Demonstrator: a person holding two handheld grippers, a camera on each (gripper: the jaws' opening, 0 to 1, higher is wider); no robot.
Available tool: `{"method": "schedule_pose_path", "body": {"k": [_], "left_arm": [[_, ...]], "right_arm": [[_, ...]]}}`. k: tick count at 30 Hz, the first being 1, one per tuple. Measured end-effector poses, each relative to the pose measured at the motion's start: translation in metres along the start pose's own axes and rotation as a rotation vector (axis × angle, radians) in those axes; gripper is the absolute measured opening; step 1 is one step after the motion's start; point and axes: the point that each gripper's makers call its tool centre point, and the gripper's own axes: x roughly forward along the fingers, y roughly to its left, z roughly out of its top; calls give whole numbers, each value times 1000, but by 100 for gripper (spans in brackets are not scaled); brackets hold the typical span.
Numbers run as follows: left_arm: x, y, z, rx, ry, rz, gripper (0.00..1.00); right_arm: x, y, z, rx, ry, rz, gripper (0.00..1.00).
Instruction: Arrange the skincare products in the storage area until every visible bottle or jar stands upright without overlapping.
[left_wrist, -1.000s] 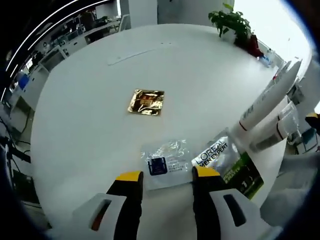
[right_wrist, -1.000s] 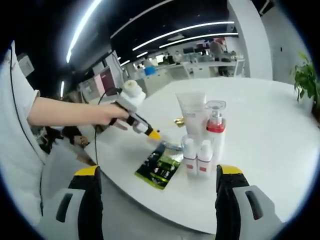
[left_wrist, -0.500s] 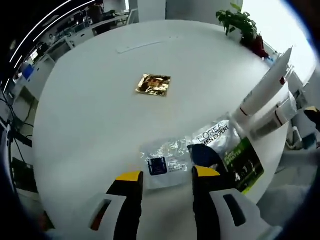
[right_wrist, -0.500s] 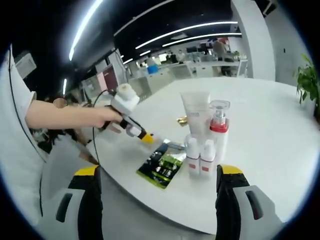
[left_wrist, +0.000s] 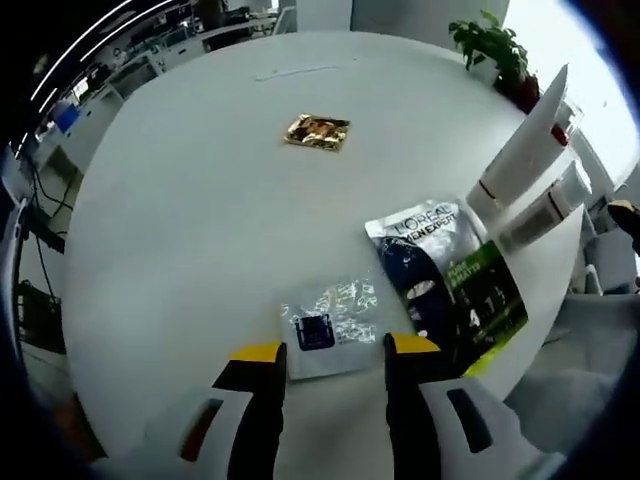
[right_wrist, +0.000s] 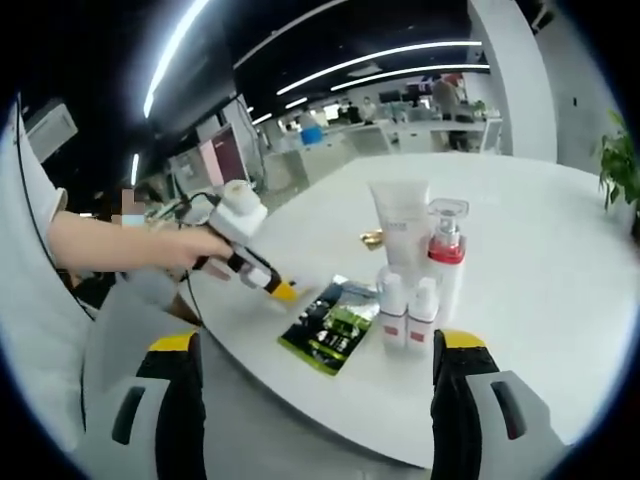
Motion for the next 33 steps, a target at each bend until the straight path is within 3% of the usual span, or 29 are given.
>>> {"method": "schedule_pose_path", "body": {"k": [8,15,18,33], "left_arm": [[-8,-16,-30,-56,21,9,41],[-14,-24,-44,-94,10,41,41],[-13,-25,-47,-131,6,44,41],[-13,-29,-46,-158,0,59,41]], "right_arm": [[1,4,0,-7,3,24,95],[2,8,-1,-10,9,47,94],[2,10,-2,-11,12,55,94],[3,13,-2,-7,16,70,94]]}}
